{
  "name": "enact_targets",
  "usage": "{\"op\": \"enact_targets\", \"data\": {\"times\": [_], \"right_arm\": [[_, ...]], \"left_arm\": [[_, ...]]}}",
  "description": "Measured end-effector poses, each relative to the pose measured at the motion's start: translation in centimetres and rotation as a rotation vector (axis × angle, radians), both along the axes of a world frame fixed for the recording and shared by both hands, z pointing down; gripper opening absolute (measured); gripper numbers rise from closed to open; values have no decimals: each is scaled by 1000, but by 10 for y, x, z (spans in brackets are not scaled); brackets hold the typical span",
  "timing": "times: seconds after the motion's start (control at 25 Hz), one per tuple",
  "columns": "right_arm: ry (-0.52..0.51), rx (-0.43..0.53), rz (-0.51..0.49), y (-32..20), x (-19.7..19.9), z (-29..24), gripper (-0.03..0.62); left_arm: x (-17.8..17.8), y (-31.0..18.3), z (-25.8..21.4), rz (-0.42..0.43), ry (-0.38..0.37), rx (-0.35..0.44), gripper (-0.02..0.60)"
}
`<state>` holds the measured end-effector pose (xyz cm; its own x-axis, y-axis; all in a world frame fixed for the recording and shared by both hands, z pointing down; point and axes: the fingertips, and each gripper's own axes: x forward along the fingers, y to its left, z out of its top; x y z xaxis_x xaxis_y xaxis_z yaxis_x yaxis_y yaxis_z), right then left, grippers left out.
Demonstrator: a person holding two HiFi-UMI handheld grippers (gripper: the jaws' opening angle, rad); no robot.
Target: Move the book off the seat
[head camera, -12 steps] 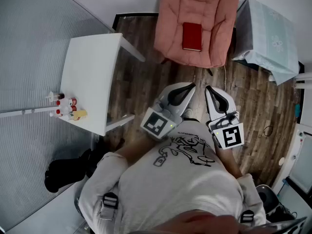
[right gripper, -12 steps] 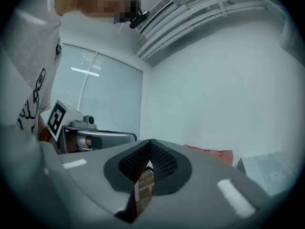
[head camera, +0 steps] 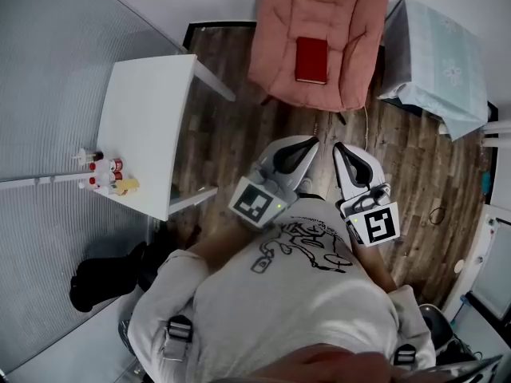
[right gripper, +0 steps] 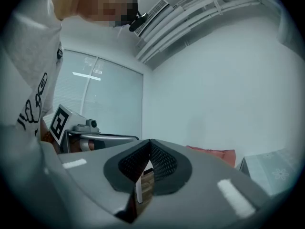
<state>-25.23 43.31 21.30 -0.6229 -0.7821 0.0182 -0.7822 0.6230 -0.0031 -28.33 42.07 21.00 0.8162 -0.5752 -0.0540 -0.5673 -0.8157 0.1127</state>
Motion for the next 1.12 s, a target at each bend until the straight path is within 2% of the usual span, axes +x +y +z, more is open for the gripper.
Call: {"op": "enact_targets", "data": {"times": [0.48, 0.76, 1.12], "right_arm": [[-1, -6, -21, 14, 31, 6, 6], [-29, -15, -42, 12, 30, 10, 6], [-3, -19, -34, -10, 32, 14, 6]], "left_arm": [[28, 16, 6, -30, 3, -16, -2], [25, 11, 8, -62, 13, -26, -2], [23, -11, 9, -70, 12, -15, -2]]}}
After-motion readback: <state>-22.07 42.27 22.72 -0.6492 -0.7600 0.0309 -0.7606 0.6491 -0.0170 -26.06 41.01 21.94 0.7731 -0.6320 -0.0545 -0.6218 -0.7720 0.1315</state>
